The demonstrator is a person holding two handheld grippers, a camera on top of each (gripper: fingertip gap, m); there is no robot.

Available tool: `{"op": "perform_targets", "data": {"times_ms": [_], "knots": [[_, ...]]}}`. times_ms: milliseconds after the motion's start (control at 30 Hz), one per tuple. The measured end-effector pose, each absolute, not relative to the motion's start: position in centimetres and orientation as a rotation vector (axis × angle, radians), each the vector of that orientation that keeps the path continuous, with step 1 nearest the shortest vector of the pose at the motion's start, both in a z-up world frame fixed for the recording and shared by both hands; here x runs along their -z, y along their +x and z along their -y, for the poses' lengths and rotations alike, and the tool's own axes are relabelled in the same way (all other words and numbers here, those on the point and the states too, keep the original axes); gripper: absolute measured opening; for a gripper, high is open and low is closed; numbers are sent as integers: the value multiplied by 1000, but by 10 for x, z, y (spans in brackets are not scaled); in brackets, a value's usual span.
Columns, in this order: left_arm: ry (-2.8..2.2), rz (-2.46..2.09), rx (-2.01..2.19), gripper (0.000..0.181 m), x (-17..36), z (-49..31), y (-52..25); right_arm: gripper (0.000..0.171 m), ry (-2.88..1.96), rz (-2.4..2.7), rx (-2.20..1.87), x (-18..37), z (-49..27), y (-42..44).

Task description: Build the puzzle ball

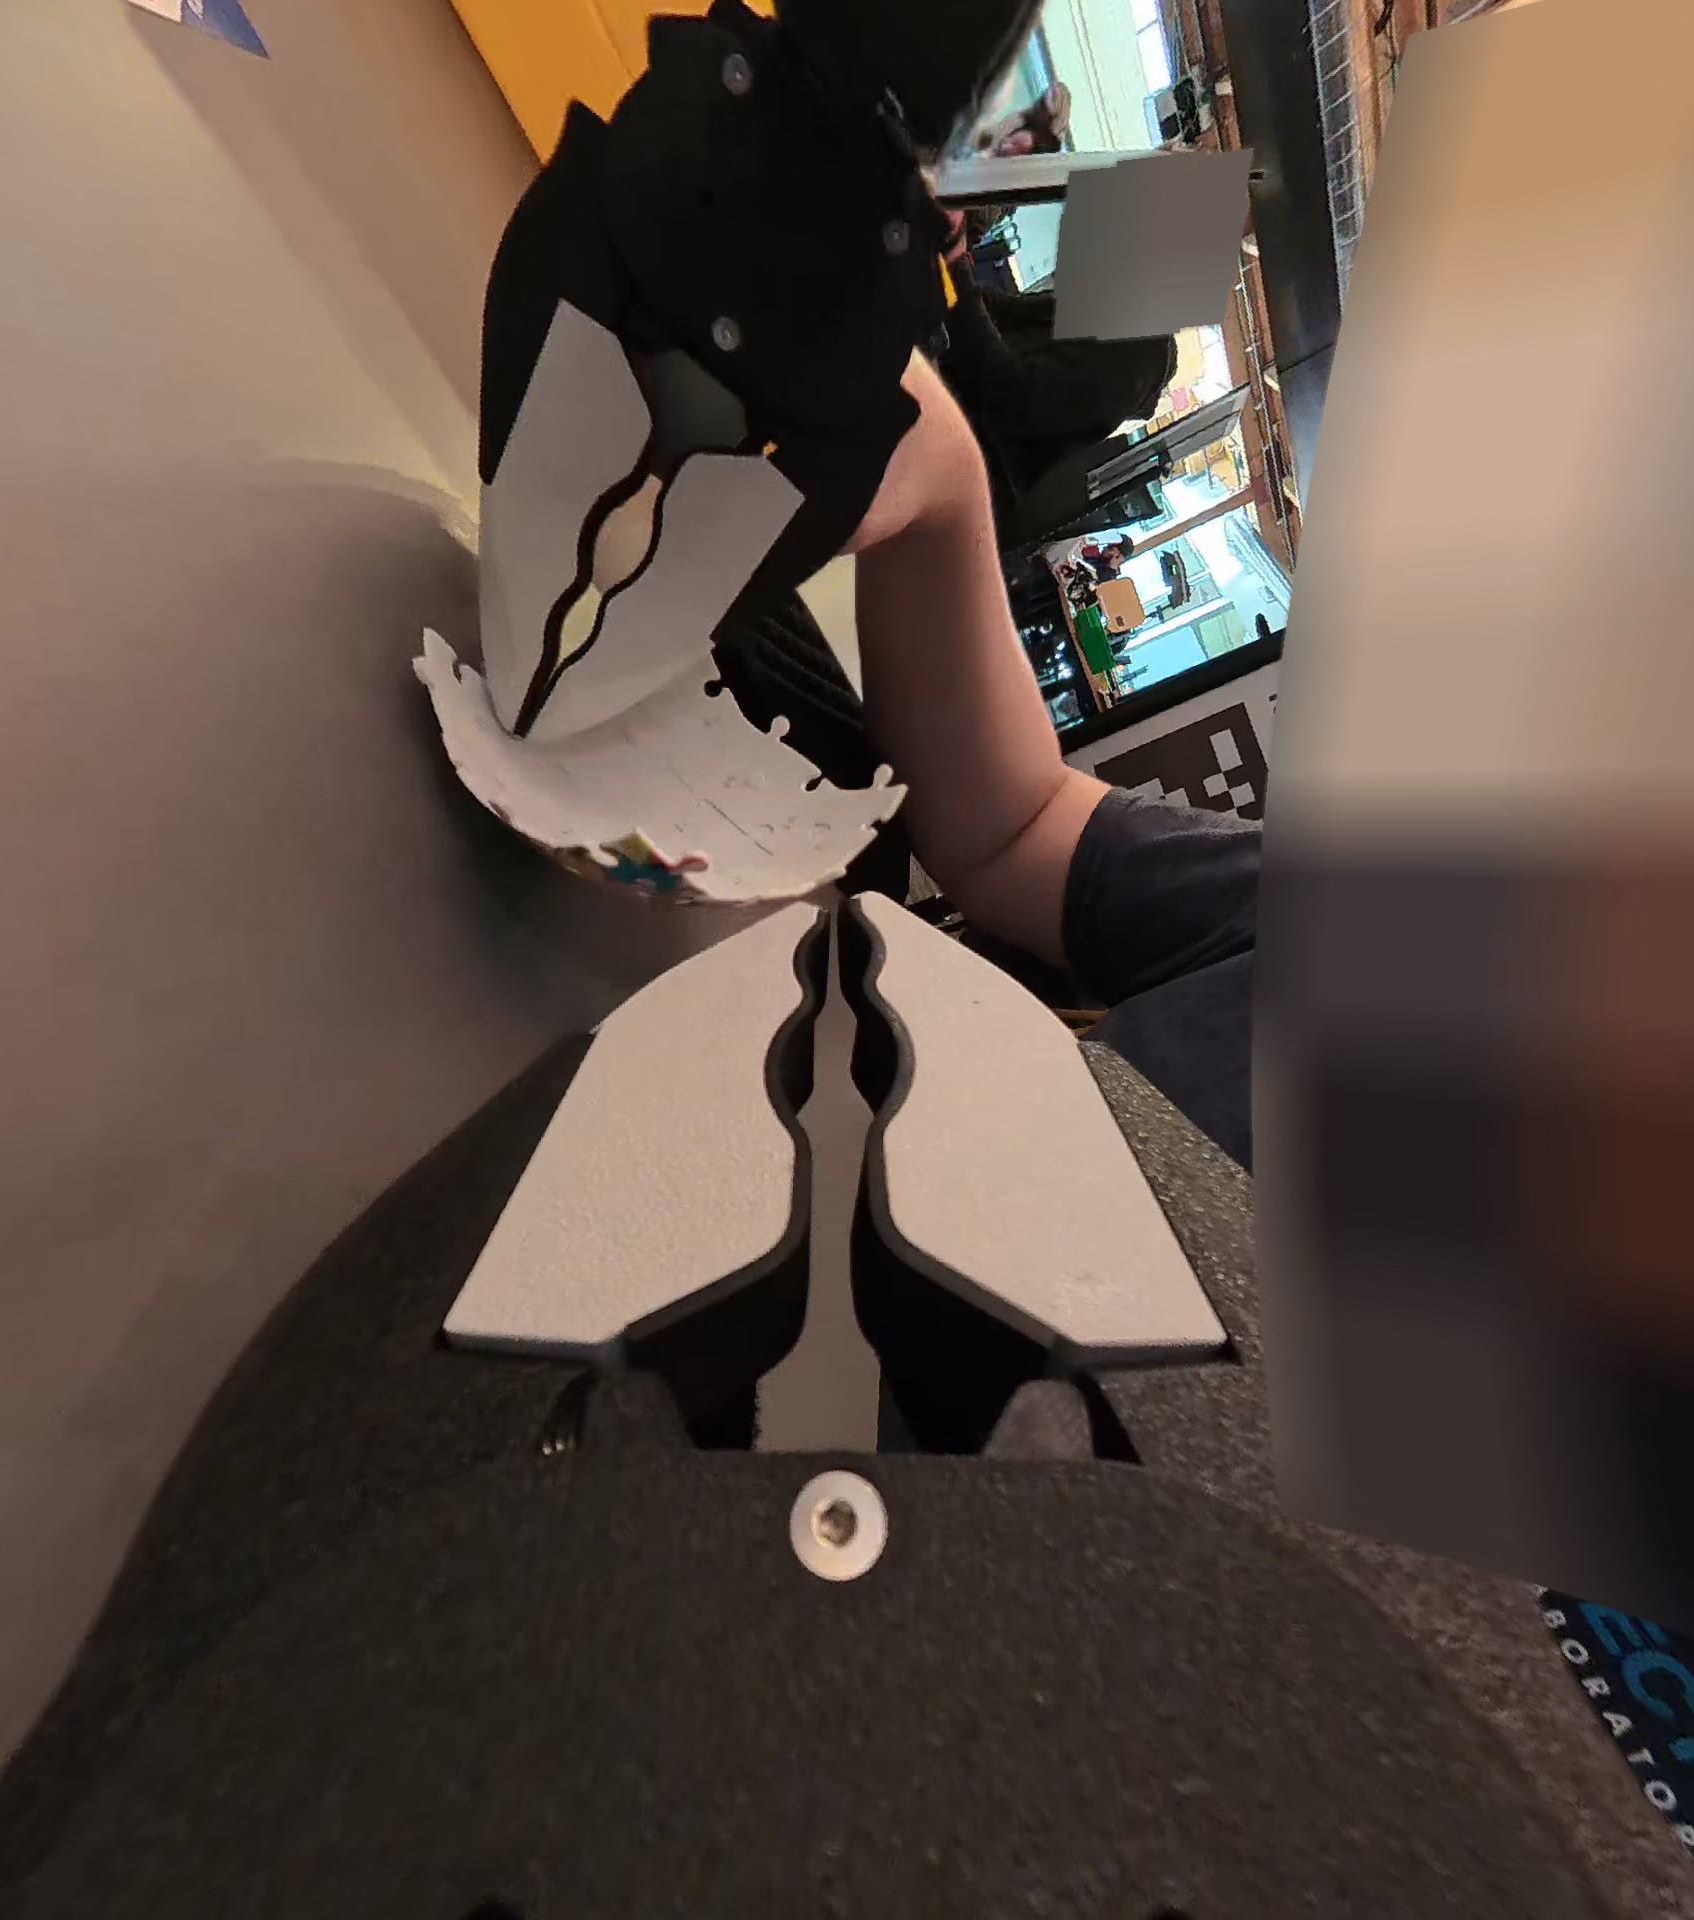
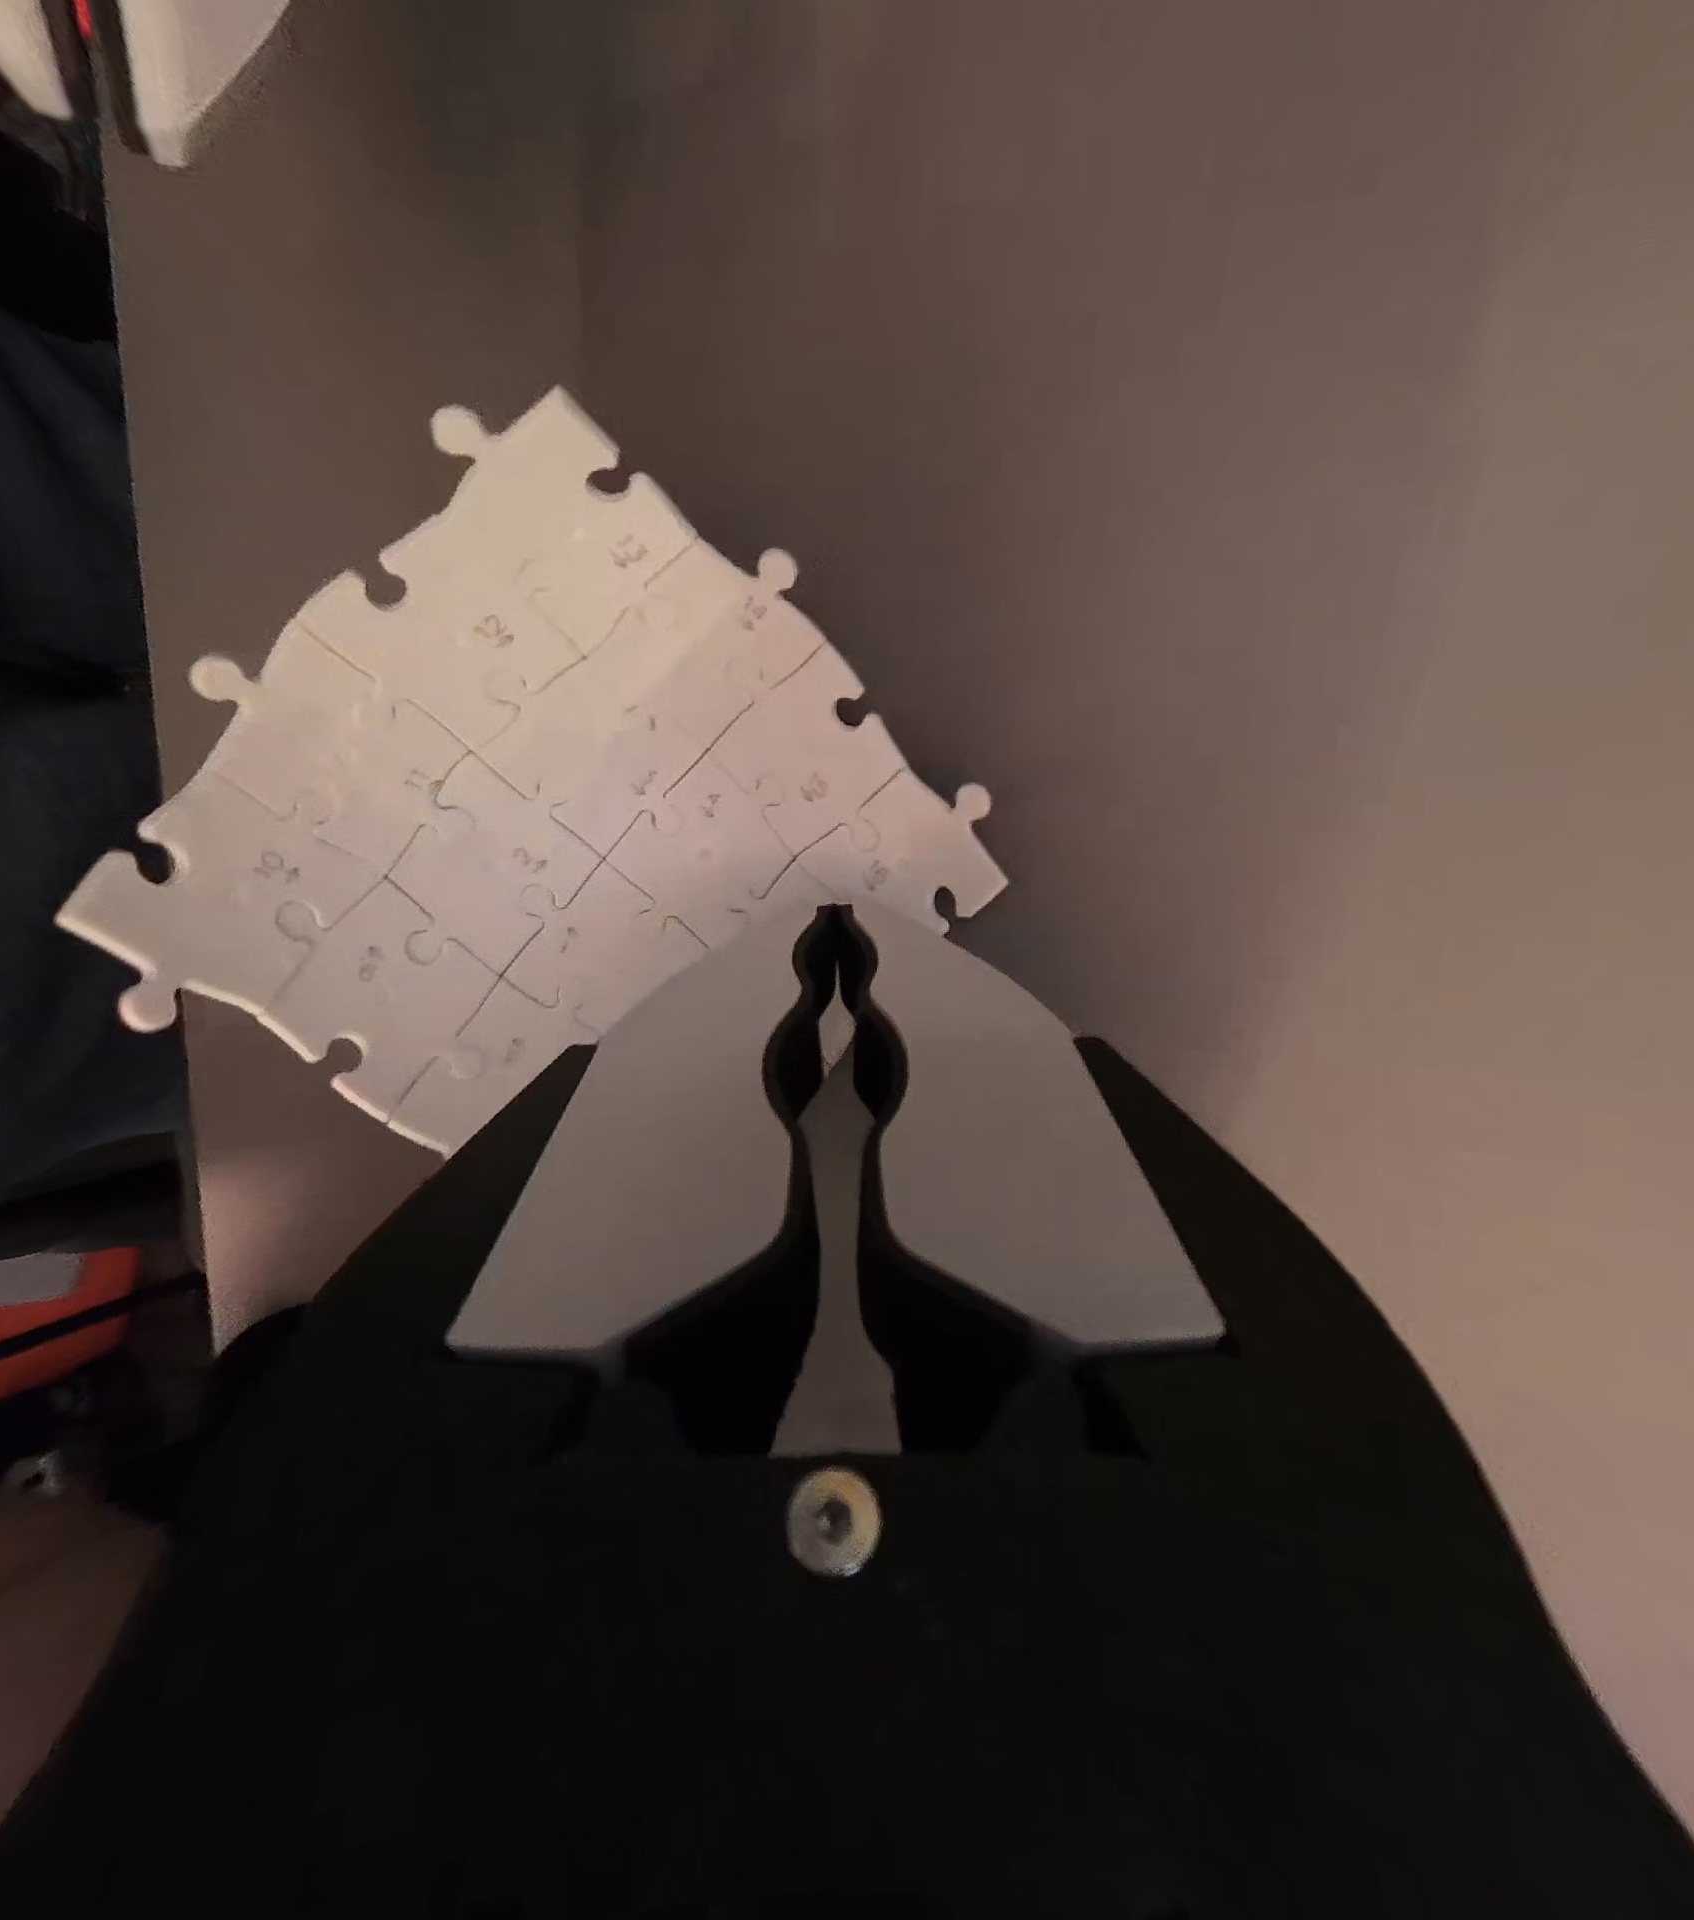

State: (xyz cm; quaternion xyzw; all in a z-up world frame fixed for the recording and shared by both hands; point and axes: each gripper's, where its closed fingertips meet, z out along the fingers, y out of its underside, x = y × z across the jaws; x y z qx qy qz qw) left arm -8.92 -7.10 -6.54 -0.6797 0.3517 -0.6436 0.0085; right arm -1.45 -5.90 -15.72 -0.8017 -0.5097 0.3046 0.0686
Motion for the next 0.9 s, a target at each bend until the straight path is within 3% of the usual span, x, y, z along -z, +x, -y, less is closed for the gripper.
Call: {"op": "perform_targets", "data": {"times_ms": [367,733,900], "knots": [[-2134,-1077,2000,1,64,72,-98,2,-2567,1657,-598,159,59,-13],[-2129,-1095,1999,2,60,77,-98,2,-2691,1369,-1400,156,60,-14],[-2142,-1114,1987,2,60,81,-98,2,-2600,1375,-1523,154,60,-15]]}}
